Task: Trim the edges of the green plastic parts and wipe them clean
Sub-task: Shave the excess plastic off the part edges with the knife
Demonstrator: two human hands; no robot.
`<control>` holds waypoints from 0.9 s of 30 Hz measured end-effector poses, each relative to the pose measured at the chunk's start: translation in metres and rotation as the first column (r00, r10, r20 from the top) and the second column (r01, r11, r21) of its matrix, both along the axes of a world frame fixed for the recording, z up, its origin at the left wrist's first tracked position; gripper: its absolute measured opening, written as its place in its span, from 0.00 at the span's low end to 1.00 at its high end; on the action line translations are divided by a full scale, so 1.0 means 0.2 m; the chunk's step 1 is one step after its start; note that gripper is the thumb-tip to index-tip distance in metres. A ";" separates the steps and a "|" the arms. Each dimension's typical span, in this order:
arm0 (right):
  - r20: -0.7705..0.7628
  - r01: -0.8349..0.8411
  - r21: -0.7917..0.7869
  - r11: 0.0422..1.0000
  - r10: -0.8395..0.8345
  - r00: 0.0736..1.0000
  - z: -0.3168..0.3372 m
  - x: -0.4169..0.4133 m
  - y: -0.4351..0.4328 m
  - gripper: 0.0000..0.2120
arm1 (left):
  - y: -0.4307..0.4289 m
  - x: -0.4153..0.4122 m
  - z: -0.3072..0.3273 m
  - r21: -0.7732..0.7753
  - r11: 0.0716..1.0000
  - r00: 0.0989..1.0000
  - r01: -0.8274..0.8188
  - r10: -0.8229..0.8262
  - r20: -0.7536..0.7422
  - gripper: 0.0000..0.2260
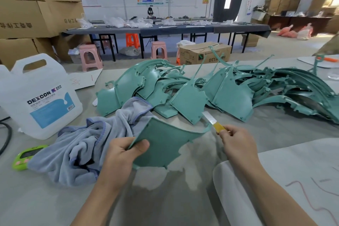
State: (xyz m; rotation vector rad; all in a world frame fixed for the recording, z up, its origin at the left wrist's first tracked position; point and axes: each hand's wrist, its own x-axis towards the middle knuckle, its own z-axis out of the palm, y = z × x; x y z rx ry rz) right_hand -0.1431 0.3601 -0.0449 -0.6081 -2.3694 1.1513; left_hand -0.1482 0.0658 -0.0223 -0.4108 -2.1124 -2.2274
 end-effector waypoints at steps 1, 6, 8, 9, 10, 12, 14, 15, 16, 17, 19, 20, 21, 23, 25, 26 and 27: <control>0.013 0.003 0.021 1.000 -0.004 1.000 0.00 0.00 0.00 0.09 | -0.01 0.00 0.00 0.023 1.000 1.000 -0.009 0.009 0.017 0.08; -0.086 -0.067 -0.160 0.985 0.053 0.995 0.03 0.05 0.00 0.10 | -0.01 -0.02 0.01 0.052 0.988 0.978 -0.142 0.132 0.162 0.09; -0.243 -0.257 -0.462 0.849 0.158 0.957 0.07 0.09 -0.05 0.10 | -0.01 -0.03 0.01 0.015 0.986 0.969 -0.167 0.162 0.187 0.08; -0.299 -0.354 -0.508 0.785 0.225 0.927 0.09 0.11 -0.07 0.10 | -0.01 -0.03 0.01 0.013 0.985 0.966 -0.172 0.166 0.199 0.08; -0.324 -0.424 -0.501 0.754 0.291 0.900 0.09 0.13 -0.11 0.10 | -0.01 -0.02 0.01 0.019 0.985 0.964 -0.172 0.164 0.210 0.08; -0.309 -0.468 -0.470 0.748 0.357 0.881 0.09 0.16 -0.16 0.12 | -0.01 -0.02 0.01 0.033 0.986 0.962 -0.166 0.154 0.224 0.09; -0.254 -0.426 -0.425 0.799 0.347 0.903 0.08 0.16 -0.18 0.14 | 0.00 -0.02 0.02 0.040 0.986 0.962 -0.161 0.148 0.228 0.10; -0.228 -0.402 -0.406 0.821 0.334 0.914 0.07 0.15 -0.18 0.14 | 0.00 -0.02 0.02 0.043 0.986 0.961 -0.161 0.147 0.236 0.09; -0.211 -0.377 -0.392 0.839 0.317 0.925 0.07 0.14 -0.17 0.14 | -0.01 -0.02 0.02 0.053 0.986 0.957 -0.161 0.143 0.251 0.09; -0.201 -0.352 -0.381 0.855 0.295 0.934 0.07 0.13 -0.16 0.13 | -0.01 -0.02 0.02 0.070 0.985 0.952 -0.159 0.134 0.274 0.09; -0.176 -0.288 -0.346 0.893 0.240 0.955 0.06 0.11 -0.13 0.13 | -0.03 -0.03 0.03 0.094 0.983 0.937 -0.156 0.118 0.329 0.11; -0.154 -0.246 -0.326 0.913 0.206 0.966 0.06 0.10 -0.11 0.13 | -0.04 -0.04 0.03 0.104 0.981 0.927 -0.161 0.114 0.358 0.12; -0.118 -0.192 -0.296 0.936 0.164 0.979 0.06 0.09 -0.09 0.12 | -0.05 -0.05 0.03 0.123 0.978 0.917 -0.169 0.109 0.384 0.12; -0.013 -0.068 -0.157 0.985 0.067 0.998 0.05 0.08 -0.04 0.10 | -0.06 -0.06 0.03 0.172 0.969 0.904 -0.179 0.093 0.418 0.10; 0.082 0.037 0.025 0.999 -0.039 0.996 0.04 0.08 0.01 0.11 | -0.07 -0.06 0.03 0.205 0.961 0.891 -0.189 0.080 0.446 0.07; 0.103 0.070 0.074 0.995 -0.077 0.992 0.04 0.08 0.03 0.11 | -0.07 -0.06 0.03 0.221 0.955 0.887 -0.196 0.076 0.456 0.07; 0.106 0.084 0.081 0.993 -0.093 0.990 0.04 0.08 0.04 0.11 | -0.07 -0.06 0.03 0.235 0.950 0.883 -0.205 0.076 0.462 0.07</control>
